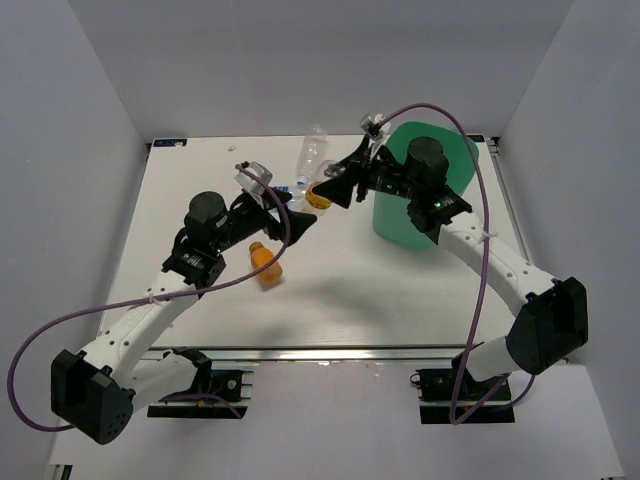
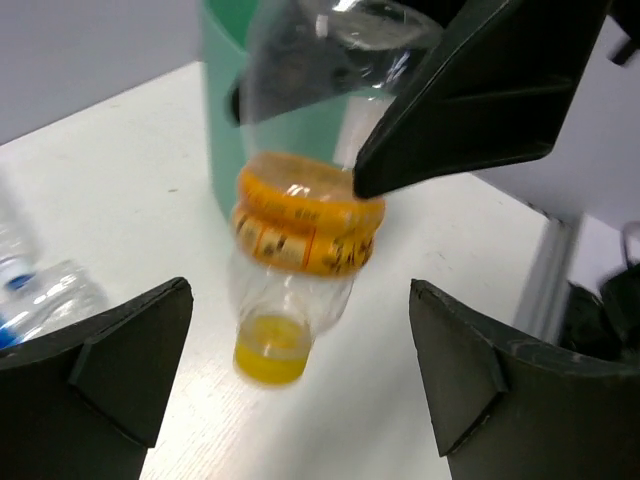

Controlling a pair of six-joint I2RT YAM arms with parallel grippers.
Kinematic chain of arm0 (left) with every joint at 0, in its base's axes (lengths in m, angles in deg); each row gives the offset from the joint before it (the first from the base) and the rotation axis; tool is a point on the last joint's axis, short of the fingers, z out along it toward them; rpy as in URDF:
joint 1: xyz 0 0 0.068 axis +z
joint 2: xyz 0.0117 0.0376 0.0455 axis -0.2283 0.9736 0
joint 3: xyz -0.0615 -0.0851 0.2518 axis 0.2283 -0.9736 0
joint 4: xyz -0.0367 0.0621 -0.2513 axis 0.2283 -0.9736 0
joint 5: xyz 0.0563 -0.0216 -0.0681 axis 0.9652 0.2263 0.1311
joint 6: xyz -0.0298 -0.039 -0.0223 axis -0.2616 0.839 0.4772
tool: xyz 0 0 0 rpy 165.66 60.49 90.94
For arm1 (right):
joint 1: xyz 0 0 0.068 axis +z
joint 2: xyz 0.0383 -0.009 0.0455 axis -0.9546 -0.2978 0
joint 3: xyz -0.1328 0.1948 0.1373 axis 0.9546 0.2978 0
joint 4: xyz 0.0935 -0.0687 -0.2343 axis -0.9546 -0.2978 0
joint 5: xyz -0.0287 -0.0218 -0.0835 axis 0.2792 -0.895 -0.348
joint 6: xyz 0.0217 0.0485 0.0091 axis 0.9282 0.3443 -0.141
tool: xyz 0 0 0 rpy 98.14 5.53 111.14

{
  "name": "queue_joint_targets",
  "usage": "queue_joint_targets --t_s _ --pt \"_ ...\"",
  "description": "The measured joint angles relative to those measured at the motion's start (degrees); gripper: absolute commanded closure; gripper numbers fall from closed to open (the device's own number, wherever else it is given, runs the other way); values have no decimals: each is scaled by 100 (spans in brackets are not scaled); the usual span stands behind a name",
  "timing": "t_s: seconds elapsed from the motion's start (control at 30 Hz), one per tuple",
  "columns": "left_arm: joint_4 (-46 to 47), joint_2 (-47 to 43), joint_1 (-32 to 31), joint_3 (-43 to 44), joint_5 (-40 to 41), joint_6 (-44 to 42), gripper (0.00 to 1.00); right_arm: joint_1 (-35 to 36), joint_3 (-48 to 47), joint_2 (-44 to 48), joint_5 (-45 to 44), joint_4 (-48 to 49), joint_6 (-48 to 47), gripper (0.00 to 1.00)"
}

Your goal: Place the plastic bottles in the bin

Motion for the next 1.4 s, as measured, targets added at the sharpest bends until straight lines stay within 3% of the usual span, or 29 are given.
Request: queue_joint_targets --t_s 0.17,0.37,0.47,0.5,0.57,0.6,0.63,0.83,1.2,1.3,1.4 --pt "-627 -101 -15 243 1705 461 2 -791 -332 -59 -474 -629 -151 81" --pt "-1722 551 -9 988 3960 1351 2 -1703 -1340 -162 -1958 -1458 -754 80" --pt "-2337 1080 -11 1239 4649 1768 2 -1847 -1375 -24 -2822 -1727 -1047 69" --pt "-2492 1241 -11 1283 4767 1882 2 -1853 -1325 24 -3095 -1784 -1134 48" --pt "-2872 1613 -9 1314 4951 2116 2 -1858 -1071 177 -3595 -1902 -1320 30" --pt "-3073 1768 -11 1318 5005 2221 2 -1856 -925 245 -3812 -1904 -1384 14" --pt "-3292 1930 -11 1320 5058 2315 2 -1856 -765 319 -4006 -1937 -1456 11" --pt "-4199 2302 -11 1294 5112 2728 2 -1858 -343 426 -4564 -2232 -2120 11" --pt "-4275 2522 -11 713 4846 3119 2 -1858 308 1187 -4321 -1908 -2605 11" --pt "-4155 2776 -11 525 4590 3156 7 -1858 466 1309 -3980 -1860 -2653 11" --pt "-4065 2944 -11 470 4424 3167 26 -1858 623 1445 -3397 -1867 -2693 11"
